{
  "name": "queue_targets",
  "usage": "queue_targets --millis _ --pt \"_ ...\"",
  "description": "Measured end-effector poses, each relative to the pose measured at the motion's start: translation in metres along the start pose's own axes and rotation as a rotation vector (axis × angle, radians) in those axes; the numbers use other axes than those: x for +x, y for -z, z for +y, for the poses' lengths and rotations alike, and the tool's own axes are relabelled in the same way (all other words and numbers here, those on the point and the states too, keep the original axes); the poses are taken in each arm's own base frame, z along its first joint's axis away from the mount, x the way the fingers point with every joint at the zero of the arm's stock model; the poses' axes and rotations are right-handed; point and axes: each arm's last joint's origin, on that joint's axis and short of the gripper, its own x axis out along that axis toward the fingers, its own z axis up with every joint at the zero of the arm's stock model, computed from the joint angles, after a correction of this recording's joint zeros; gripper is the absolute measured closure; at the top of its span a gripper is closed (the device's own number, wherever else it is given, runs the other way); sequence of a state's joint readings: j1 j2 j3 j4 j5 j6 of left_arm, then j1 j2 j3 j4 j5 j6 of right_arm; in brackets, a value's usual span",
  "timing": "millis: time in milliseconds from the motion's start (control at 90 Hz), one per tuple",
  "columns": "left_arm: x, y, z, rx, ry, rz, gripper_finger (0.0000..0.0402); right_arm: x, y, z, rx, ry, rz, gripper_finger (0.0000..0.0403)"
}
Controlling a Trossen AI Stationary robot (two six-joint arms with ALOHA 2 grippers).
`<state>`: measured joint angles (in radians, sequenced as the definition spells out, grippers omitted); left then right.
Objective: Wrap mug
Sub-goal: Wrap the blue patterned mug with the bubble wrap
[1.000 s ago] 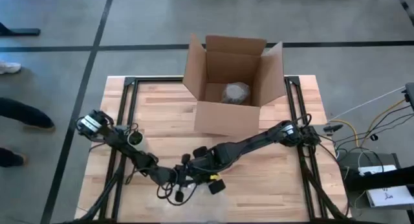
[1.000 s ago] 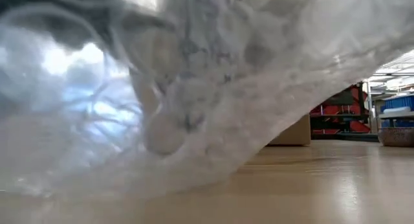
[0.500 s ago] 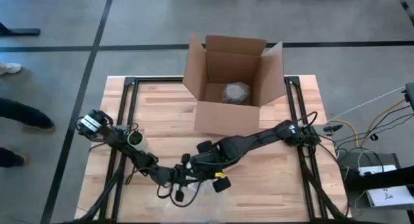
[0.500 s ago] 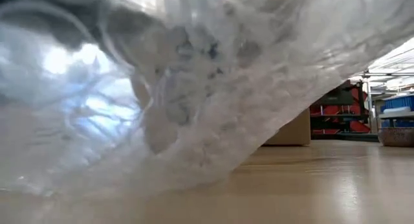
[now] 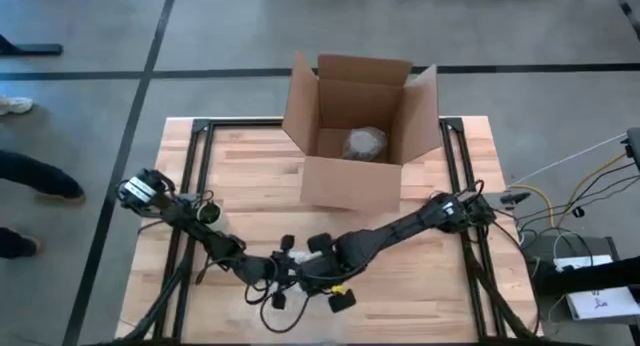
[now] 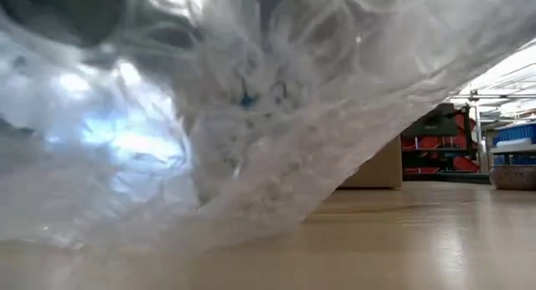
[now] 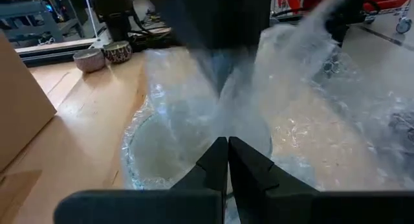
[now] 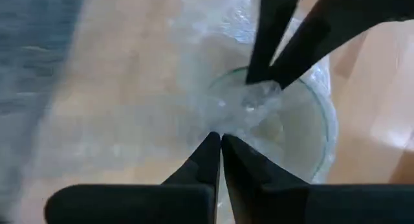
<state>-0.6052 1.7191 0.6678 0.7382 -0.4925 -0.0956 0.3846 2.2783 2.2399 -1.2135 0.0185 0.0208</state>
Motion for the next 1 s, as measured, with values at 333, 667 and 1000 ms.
queue_targets --millis 333,667,1000 --pt "-0.006 -0.007 0.003 0.020 -0.025 0.000 0.0402 0.041 0.013 -0.023 0.053 0.019 0.043 0.0401" --pt "-0.006 -0.014 0.009 0.065 -0.038 -0.005 0.0402 0.044 0.014 -0.024 0.055 0.022 0.041 0.0400" --pt "0.000 -0.008 0.009 0.063 -0.045 0.016 0.0402 0.008 0.001 -0.025 0.057 0.023 -0.018 0.0400"
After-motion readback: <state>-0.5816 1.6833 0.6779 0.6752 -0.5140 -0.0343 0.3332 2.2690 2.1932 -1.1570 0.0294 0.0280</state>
